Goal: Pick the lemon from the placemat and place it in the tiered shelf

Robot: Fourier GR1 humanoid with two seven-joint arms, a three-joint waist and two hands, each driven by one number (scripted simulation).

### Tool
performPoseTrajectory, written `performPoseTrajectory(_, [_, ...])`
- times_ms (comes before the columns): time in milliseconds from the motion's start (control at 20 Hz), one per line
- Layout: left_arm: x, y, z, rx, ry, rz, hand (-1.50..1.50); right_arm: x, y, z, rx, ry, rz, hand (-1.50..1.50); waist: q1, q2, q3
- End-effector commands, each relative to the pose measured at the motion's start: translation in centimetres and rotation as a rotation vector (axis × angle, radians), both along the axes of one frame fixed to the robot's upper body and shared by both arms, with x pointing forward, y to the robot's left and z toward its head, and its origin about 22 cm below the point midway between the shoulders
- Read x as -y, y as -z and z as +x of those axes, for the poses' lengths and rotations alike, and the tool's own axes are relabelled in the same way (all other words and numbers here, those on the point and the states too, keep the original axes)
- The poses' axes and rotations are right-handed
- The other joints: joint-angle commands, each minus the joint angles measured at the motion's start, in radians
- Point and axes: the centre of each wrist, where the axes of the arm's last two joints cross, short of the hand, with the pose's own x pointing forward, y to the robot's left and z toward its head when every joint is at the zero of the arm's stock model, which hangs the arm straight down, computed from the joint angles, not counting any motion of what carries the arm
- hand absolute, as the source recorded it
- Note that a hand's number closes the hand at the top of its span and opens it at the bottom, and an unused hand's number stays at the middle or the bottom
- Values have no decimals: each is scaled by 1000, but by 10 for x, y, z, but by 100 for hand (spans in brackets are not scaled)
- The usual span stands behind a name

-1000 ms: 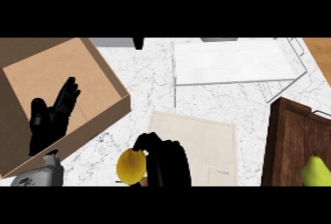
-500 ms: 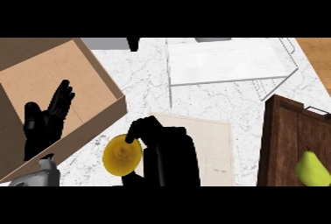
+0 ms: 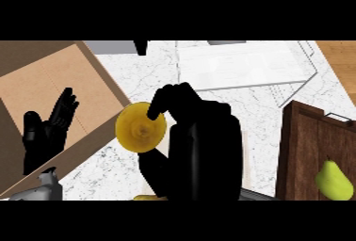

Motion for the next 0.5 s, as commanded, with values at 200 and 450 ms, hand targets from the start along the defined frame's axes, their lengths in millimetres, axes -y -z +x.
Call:
performPoseTrajectory(200, [32, 10, 16, -46, 154, 15, 0, 4, -55, 18, -58, 222, 38, 150, -10, 14, -9])
performPoseTrajectory(450, [40, 16, 9, -40, 156, 18, 0, 16, -78, 37, -11, 285, 31, 150, -13, 15, -8])
